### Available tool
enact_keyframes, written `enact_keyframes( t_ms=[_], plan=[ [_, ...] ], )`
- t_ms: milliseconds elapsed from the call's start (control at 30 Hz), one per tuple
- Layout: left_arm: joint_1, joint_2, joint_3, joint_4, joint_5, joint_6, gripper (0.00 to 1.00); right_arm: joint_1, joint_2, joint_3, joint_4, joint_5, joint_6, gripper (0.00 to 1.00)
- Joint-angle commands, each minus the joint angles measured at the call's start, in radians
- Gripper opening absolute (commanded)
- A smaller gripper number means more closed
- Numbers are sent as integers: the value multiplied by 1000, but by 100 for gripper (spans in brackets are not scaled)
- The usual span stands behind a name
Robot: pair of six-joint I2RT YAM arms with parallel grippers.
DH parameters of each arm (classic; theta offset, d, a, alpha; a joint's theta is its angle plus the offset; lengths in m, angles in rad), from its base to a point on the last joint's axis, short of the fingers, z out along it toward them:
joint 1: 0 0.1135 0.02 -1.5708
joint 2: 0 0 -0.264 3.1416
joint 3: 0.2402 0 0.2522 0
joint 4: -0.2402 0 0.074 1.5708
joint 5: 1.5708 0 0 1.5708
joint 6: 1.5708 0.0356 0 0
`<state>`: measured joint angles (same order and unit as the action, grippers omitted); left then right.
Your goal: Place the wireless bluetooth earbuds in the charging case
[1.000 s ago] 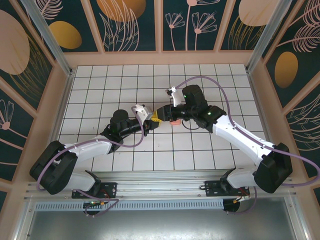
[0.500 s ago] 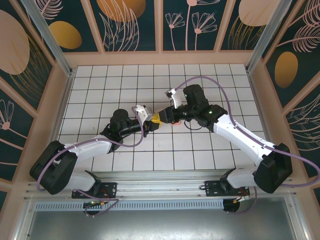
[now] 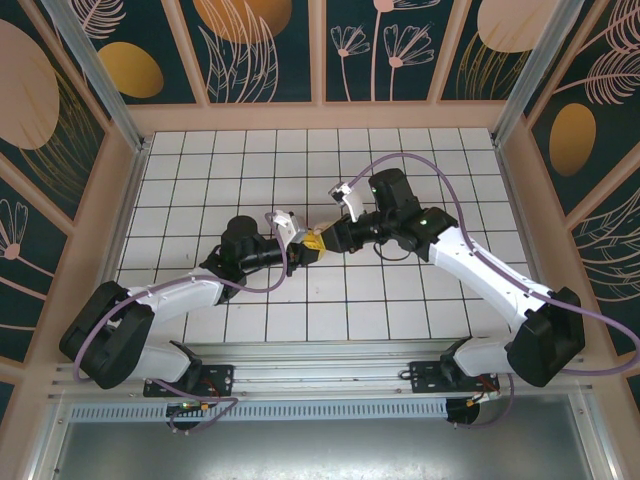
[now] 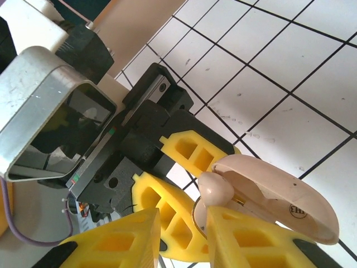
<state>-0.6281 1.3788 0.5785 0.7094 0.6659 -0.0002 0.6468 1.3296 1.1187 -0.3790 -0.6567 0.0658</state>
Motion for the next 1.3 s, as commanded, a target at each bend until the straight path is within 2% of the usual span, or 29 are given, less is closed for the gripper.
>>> enact_keyframes(
  t_ms=[0,133,233,467,800,1267],
  plan=[
    [-16,-21,44,51,119,37,12,-24,-12,32,0,27,-50,29],
    [-15,-23,43,33,19,50,11,-23,-59,28,12,83,16,32],
    [-16,-28,40,19,-28,66,11,-24,-102,12,27,128,71,38],
    [-16,-20,43,28,9,56,11,-24,-138,-13,48,156,94,40],
    [-15,-16,51,29,37,49,11,-16,-62,9,72,55,76,31],
    [-15,-13,64,21,54,46,11,7,-13,14,64,9,51,29]
  ],
)
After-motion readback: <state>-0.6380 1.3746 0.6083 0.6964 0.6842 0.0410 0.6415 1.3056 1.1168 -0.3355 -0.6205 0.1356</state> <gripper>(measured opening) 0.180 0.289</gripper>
